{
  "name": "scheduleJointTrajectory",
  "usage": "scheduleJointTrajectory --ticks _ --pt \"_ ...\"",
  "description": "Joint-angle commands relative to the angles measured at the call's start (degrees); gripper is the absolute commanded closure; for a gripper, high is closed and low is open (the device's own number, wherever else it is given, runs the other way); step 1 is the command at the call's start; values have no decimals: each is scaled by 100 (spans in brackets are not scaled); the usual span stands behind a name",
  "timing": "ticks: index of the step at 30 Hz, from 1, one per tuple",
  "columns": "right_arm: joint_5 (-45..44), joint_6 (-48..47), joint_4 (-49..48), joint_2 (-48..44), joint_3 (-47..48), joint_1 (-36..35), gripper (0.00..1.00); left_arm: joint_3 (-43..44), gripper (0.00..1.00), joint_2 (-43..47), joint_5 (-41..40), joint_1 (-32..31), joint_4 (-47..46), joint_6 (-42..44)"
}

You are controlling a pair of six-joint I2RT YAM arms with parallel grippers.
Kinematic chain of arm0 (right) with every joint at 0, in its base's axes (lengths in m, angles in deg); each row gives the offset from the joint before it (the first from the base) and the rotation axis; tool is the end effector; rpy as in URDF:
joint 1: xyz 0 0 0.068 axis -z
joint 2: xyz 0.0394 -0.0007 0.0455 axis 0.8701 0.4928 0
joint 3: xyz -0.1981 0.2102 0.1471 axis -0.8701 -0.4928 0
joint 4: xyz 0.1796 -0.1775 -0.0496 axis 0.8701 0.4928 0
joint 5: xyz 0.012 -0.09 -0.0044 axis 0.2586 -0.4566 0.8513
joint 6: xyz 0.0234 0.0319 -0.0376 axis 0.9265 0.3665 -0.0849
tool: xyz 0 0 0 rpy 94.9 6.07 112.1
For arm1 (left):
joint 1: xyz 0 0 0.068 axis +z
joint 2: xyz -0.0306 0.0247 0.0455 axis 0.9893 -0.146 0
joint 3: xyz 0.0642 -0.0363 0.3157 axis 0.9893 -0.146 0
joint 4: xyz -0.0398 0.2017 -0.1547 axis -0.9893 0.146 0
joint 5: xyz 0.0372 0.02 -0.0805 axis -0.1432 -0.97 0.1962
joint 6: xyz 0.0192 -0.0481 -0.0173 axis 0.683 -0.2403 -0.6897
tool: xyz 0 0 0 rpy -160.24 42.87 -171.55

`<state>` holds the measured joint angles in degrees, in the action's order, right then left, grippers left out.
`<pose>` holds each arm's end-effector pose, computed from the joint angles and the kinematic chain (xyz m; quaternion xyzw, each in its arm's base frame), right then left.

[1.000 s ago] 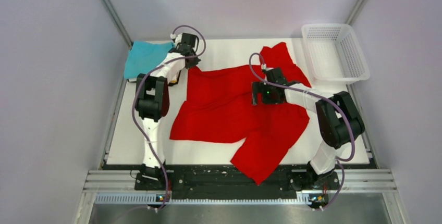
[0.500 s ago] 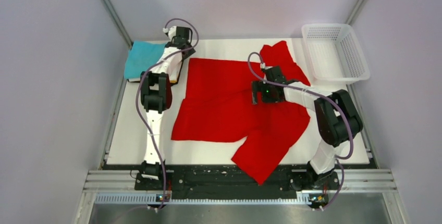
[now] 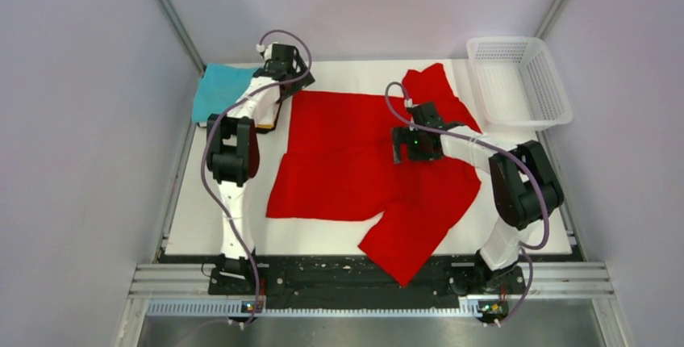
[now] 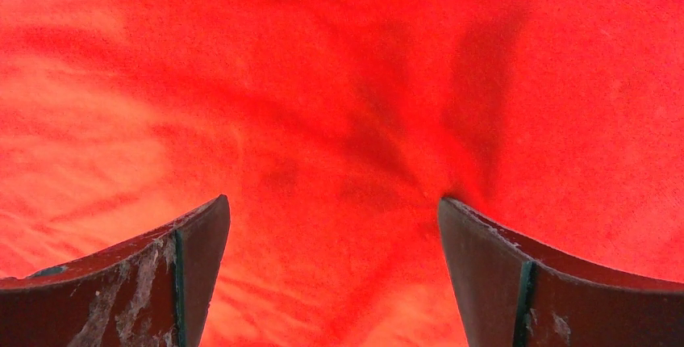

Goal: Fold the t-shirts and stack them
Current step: Flatten out the tshirt

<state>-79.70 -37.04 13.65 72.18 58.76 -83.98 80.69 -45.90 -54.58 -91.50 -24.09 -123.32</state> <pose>0.3265 0.1428 0.2264 -0.0691 0.9605 0.0980 0.2513 0.5496 -0.0899 0.2614 -0.2501 0.8777 -0.0941 0.3977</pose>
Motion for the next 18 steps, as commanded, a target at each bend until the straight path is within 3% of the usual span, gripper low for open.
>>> scheduleJointTrajectory --ticks 1,6,10,18 --pt "-271 71 194 -552 330 146 1 -1094 1 1115 238 -246 -369 107" --pt "-131 252 162 -383 674 717 1 -1708 1 1285 446 -542 -268 169" --pt "-164 251 198 134 1231 1052 1 -1500 1 876 610 -636 85 173" --pt "-785 -187 356 1672 2562 1365 1 -666 1 -4 73 -564 784 133"
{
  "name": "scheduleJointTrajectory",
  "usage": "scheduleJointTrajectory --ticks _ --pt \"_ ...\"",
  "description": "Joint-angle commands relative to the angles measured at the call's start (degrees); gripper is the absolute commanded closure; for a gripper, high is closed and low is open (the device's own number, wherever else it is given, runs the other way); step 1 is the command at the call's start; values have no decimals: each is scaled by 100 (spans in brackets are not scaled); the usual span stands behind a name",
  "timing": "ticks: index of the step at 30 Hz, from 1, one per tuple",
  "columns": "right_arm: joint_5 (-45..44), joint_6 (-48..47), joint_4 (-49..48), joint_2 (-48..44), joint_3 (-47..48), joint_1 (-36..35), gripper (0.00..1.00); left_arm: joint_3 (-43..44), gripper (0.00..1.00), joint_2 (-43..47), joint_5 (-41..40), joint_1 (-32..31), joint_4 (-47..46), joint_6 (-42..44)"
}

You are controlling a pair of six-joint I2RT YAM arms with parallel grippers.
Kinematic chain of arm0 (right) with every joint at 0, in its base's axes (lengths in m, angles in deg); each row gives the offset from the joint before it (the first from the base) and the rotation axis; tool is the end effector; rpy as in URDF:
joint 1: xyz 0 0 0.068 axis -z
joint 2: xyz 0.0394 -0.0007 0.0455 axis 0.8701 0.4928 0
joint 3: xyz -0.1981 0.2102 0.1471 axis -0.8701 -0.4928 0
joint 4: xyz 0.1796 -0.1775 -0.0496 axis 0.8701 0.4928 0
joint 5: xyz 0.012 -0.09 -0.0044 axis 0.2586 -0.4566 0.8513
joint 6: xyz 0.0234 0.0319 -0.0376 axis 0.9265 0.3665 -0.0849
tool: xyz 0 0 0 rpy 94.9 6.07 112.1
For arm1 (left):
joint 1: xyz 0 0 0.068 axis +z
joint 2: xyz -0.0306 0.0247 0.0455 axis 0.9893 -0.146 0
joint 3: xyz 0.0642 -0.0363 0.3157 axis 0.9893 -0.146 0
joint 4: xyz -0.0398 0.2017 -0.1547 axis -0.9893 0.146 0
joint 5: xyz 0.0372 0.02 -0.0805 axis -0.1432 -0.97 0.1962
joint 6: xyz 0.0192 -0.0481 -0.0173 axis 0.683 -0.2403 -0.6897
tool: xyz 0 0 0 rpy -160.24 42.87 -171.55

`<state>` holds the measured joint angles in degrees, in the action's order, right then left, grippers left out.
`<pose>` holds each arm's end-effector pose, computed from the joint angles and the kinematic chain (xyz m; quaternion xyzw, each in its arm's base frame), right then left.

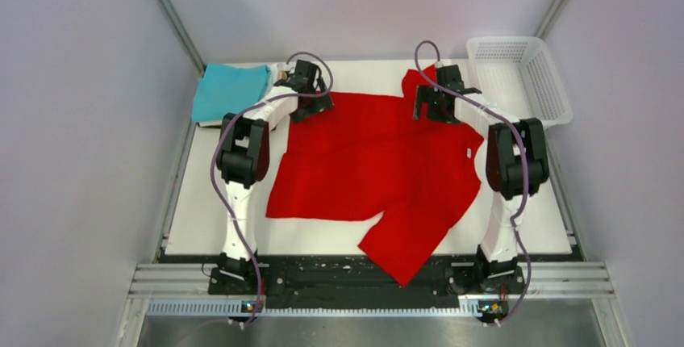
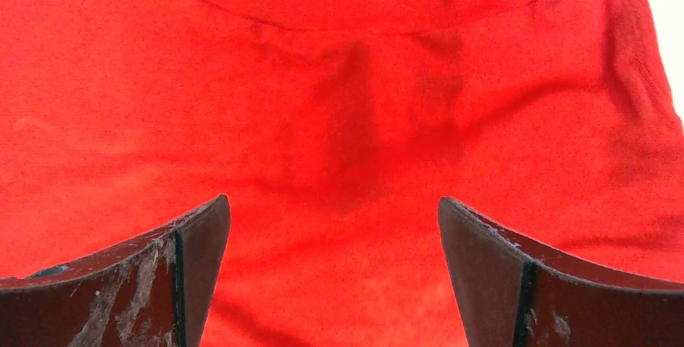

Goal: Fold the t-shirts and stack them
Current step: Flatten out the tshirt

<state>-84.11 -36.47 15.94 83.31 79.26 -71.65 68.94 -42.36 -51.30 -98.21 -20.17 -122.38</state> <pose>0.4329 0.0833 0.2559 0.0506 0.9428 0.0501 0.3258 0.4990 -0.1448 0.2231 -0.1814 0.9339 -0.0917 0.2940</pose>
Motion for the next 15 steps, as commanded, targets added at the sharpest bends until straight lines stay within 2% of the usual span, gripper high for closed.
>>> scheduleJointTrajectory --ticks 1,11,15 --pt "-360 -277 151 718 663 181 1 616 1 -462 -223 121 437 20" --pt "-296 -788 618 2266 2439 389 1 1728 1 -1268 -121 346 659 -324" --pt "-389 -1046 1015 2864 3420 464 1 2212 1 -1602 383 561 460 -627"
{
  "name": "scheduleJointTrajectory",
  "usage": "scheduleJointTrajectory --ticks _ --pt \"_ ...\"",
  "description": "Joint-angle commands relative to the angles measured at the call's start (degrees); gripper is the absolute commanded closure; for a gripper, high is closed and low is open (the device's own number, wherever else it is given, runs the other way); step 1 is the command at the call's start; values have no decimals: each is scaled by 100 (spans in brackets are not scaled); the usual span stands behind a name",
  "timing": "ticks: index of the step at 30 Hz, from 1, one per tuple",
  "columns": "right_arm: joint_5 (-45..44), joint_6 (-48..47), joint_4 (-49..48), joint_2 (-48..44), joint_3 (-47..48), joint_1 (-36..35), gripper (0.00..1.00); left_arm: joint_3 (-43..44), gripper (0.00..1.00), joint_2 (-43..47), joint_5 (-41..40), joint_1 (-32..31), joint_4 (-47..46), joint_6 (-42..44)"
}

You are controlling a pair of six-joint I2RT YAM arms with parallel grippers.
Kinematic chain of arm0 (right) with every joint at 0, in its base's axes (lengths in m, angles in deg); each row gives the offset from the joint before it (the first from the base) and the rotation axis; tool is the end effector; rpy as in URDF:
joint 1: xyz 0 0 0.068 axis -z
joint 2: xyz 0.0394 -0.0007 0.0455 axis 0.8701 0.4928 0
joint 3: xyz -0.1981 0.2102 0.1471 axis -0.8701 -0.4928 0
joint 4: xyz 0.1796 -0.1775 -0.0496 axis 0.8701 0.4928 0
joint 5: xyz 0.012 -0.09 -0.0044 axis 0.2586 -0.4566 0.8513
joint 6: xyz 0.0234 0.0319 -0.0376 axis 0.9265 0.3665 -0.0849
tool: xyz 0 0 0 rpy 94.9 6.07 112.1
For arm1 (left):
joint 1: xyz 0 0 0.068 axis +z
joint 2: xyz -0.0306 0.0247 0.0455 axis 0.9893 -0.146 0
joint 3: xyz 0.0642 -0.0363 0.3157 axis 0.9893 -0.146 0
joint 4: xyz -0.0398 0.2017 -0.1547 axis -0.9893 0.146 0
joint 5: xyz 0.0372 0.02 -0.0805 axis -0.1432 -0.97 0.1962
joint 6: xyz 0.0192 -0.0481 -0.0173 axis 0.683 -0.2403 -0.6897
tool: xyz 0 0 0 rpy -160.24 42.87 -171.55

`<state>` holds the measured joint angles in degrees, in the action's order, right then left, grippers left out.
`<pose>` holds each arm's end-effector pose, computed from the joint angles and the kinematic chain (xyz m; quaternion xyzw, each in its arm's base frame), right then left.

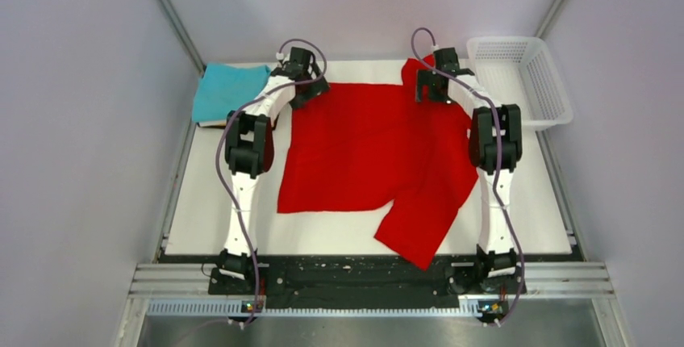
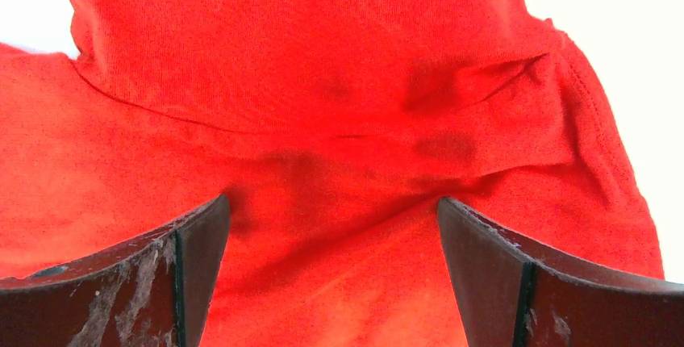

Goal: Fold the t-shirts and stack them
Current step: Flatten out the tshirt, then grab the side of the flattened tshirt closest away from the robot with both arms

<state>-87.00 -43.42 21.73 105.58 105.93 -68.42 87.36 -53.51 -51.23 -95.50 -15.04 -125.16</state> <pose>0.5419 0.0716 0.2079 0.0276 0.9467 -0.0045 0.3208 0.5565 -0.1338 0.2145 -0.2253 0.9184 -0.1006 0.3094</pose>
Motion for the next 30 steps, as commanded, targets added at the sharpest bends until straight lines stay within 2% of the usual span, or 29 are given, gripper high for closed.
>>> scheduleJointTrajectory --ticks 1,6,10,13,20,26,30 --pt "-107 -407 519 730 959 160 1 452 1 -542 425 310 -123 -389" --pt "64 -672 698 660 1345 179 1 824 1 -575 754 317 -385 -390" --pt "202 -712 764 -86 1240 160 1 878 1 -73 915 263 -538 -175" --pt "209 -608 761 -890 677 37 1 664 1 584 850 116 -501 259" --pt "-434 6 -132 -3601 -2507 -763 1 -1664 1 2908 -103 -348 -423 1032" --pt "150 971 -666 -5838 -5063 -863 1 -3932 1 4625 -760 -448 876 263" --pt "228 1076 -480 -6619 -5936 -870 1 -5455 1 5780 -1057 -498 1476 -404"
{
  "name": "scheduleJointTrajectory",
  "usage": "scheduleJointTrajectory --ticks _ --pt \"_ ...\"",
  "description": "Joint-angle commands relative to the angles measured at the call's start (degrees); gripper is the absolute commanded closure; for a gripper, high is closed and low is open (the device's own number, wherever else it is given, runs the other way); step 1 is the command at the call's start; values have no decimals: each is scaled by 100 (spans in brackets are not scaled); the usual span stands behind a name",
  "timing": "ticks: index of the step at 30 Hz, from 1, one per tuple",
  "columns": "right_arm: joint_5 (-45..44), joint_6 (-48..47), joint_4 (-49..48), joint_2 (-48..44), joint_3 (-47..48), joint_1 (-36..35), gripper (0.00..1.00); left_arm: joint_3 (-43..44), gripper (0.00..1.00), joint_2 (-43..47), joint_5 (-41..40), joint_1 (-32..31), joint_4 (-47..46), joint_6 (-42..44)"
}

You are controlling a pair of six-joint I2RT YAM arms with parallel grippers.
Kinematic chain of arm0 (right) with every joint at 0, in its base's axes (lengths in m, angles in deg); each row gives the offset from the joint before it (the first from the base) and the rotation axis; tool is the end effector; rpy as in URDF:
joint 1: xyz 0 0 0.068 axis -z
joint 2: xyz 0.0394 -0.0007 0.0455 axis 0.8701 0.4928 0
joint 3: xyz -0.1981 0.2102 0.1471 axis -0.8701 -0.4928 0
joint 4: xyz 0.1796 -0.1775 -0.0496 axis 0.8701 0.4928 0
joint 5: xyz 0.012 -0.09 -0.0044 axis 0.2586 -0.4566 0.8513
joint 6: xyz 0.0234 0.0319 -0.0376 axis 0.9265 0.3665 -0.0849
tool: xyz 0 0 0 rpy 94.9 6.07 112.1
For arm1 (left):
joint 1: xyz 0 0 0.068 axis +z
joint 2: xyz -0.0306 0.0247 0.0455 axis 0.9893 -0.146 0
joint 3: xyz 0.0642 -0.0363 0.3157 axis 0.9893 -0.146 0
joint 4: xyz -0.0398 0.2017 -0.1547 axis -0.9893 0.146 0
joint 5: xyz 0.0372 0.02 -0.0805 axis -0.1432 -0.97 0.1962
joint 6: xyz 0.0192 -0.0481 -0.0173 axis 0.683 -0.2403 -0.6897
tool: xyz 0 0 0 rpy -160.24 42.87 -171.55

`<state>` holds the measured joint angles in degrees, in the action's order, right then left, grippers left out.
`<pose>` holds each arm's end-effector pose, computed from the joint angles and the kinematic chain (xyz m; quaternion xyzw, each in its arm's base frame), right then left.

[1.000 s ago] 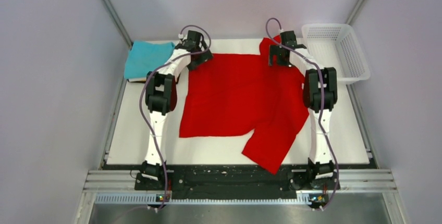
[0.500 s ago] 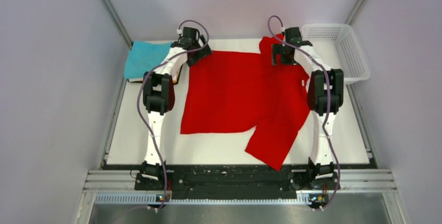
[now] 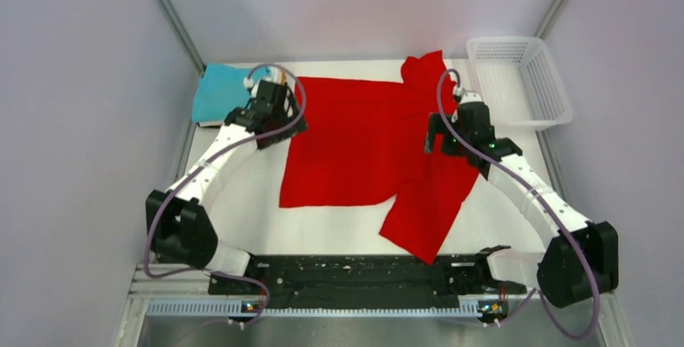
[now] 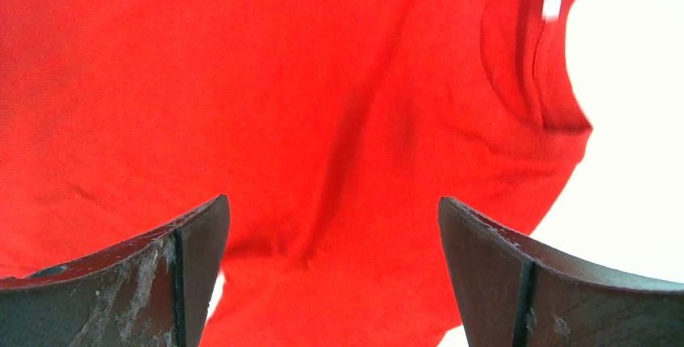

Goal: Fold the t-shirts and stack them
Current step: Grab the side of the flattened tshirt closest away from the robot with both arms

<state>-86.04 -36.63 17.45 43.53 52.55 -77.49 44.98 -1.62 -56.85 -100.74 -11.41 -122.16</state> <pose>0.2402 0.0700 0.3313 0.0114 0.9058 0.0791 0.4162 0.3094 -0.0996 0.3706 -0.1759 0.9081 -0.0890 0.3694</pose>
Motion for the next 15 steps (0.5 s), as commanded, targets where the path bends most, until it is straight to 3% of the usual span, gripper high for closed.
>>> scheduleJointTrajectory --ticks 1,6,10,15 --pt "152 415 29 -551 -714 33 1 -1559 2 939 -442 24 1205 -938" --pt "373 401 121 -972 -1182 33 1 -2888 5 1849 -239 16 1293 -1715" --pt "670 337 -208 -1086 -1436 33 2 -3743 7 2338 -215 20 810 -2101" --pt "710 326 -117 -1387 -1435 34 2 -3790 13 2198 -435 24 554 -2199"
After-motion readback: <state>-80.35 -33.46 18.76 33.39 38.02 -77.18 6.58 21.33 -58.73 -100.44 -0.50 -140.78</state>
